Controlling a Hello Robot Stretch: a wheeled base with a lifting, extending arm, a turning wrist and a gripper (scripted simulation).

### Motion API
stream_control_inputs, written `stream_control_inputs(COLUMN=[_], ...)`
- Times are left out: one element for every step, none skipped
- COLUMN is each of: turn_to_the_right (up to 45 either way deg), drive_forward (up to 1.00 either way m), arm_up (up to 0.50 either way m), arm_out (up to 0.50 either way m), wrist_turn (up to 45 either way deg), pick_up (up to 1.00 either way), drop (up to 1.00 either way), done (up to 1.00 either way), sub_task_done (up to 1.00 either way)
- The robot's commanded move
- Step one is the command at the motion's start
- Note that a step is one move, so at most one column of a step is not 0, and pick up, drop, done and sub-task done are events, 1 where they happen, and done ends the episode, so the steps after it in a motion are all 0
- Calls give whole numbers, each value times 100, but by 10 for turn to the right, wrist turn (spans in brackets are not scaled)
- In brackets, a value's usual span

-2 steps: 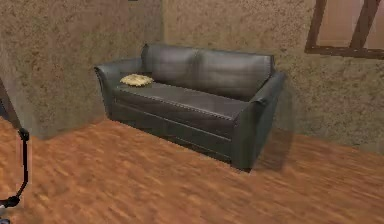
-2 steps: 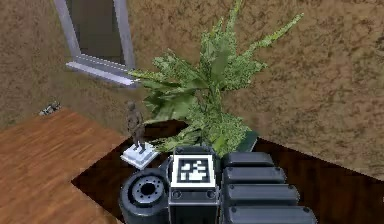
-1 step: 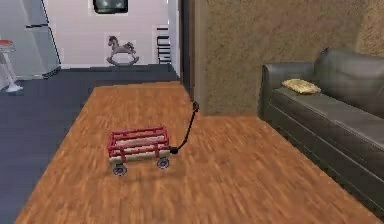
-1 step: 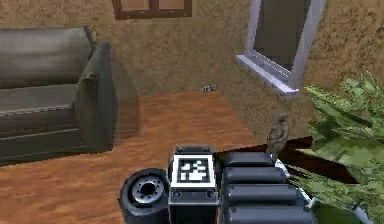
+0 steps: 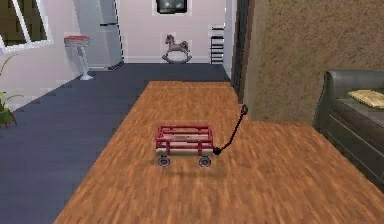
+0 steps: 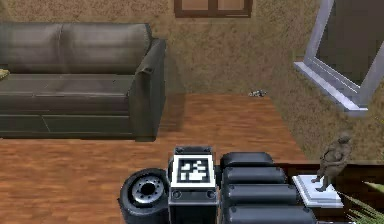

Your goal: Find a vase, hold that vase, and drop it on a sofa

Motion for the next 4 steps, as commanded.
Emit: stream_control_inputs(turn_to_the_right=[-30,0,420,0], drive_forward=[0,10,0,100], arm_up=[0,0,0,0], arm_out=[0,0,0,0], wrist_turn=[0,0,0,0], pick_up=[0,0,0,0], drop=[0,0,0,0], done=[0,0,0,0], sub_task_done=[0,0,0,0])
